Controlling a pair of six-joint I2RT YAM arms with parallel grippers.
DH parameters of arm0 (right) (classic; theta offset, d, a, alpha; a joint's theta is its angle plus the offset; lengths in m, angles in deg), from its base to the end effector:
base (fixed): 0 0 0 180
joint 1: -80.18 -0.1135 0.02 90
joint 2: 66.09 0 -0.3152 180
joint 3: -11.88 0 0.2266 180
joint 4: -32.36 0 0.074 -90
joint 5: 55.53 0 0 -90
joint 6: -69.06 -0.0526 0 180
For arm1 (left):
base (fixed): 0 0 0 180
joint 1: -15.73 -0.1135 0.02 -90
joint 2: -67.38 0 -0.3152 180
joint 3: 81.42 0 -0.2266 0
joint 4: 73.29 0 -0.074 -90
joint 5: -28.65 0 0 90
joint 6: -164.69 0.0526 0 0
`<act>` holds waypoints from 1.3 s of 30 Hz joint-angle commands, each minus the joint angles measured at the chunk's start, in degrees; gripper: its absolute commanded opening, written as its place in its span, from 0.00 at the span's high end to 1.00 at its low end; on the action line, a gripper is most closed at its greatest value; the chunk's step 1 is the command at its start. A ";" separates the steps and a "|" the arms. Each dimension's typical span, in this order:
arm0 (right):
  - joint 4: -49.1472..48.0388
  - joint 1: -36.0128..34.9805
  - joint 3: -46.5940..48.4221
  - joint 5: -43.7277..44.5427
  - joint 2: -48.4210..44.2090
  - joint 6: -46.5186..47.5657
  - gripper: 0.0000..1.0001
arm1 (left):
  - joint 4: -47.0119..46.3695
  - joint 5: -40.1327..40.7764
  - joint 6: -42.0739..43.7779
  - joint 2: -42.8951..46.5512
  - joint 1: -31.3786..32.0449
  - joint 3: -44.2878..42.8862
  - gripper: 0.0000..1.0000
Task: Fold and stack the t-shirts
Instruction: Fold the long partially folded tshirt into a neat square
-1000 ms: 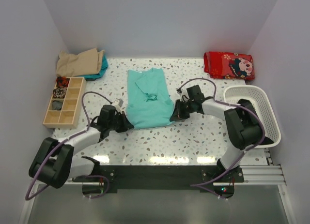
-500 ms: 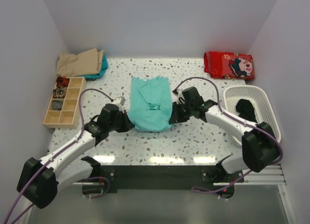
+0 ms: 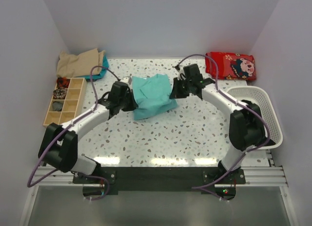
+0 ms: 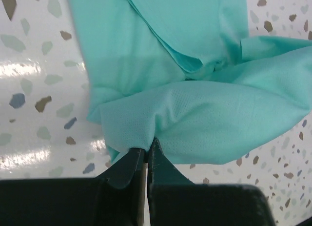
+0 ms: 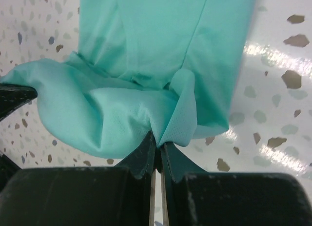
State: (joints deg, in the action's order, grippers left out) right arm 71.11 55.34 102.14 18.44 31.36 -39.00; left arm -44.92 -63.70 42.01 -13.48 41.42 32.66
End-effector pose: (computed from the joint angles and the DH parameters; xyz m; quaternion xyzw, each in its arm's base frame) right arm 0.3318 0.1696 0.3082 -0.1065 0.9132 0.2561 0.2984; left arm 0.2523 -0.1237 0.2795 -0.0478 0.9167 -0.2096 0.3367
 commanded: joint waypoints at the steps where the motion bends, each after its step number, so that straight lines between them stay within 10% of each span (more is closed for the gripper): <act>1: 0.07 2.95 8.82 -4.17 7.64 1.10 0.94 | -5.19 -0.11 3.76 -5.51 -4.42 -6.99 1.00; 22: 4.56 10.95 63.48 -15.08 47.99 -2.23 0.84 | -9.41 -12.50 7.37 -39.34 -17.87 -41.17 1.00; 29: -14.76 12.36 71.16 -13.69 60.65 -9.26 0.62 | -18.54 -17.33 7.11 -52.02 -19.36 -54.44 1.00; 31: -22.11 12.45 72.92 -11.31 64.69 -10.76 0.57 | -25.56 -18.74 5.71 -54.39 -19.54 -54.29 0.80; 32: -25.82 12.45 72.13 -10.34 65.14 -11.11 0.31 | -28.19 -19.27 5.27 -55.01 -19.89 -53.42 0.52; 39: -35.53 12.71 67.12 -7.70 60.67 -6.21 0.16 | -39.04 -13.31 6.13 -49.77 -21.21 -46.73 0.00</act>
State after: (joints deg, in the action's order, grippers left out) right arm 44.31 68.19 171.06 7.84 96.80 -48.71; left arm -72.90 -80.32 46.53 -69.47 21.73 -16.63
